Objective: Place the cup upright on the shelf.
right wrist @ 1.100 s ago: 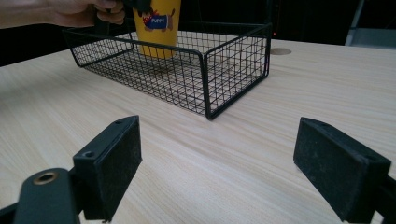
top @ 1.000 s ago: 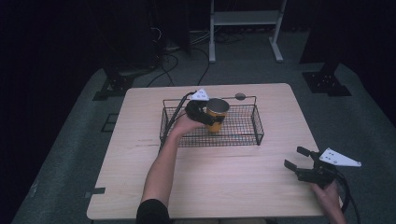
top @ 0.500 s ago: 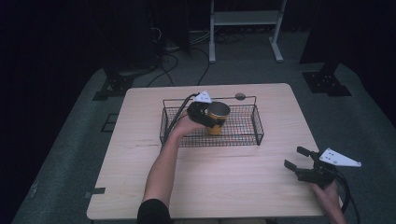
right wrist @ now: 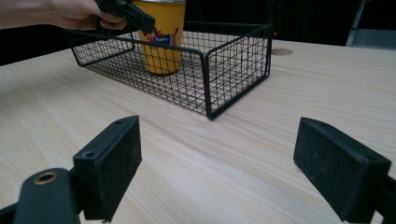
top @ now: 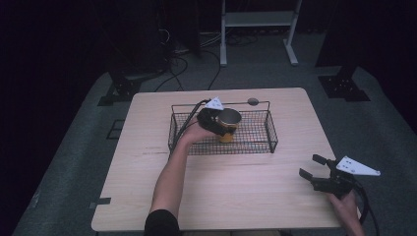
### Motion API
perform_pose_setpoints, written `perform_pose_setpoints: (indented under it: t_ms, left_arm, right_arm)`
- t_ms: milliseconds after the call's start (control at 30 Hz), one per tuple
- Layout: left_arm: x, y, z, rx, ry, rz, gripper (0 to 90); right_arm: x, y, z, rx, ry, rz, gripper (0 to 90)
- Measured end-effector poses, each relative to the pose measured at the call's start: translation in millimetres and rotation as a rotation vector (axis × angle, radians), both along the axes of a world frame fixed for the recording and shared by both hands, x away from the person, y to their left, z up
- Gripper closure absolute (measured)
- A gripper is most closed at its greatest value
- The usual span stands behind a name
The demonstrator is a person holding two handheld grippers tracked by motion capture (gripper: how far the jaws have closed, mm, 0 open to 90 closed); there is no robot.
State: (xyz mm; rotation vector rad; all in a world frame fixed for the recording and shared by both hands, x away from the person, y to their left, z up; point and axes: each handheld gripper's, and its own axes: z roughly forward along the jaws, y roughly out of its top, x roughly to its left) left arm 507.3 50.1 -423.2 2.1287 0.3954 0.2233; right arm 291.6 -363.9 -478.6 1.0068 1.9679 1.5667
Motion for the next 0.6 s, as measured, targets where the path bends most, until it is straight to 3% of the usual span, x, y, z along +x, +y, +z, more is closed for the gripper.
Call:
perform_pose_setpoints:
  t_ms: [600]
  left_arm:
    - [-1.2, 0.4, -0.1, 0.011, -0.005, 0.002, 10.1]
  right_arm:
    - [-0.1, -0.1, 0.0, 0.000, 0.000, 0.002, 14.1]
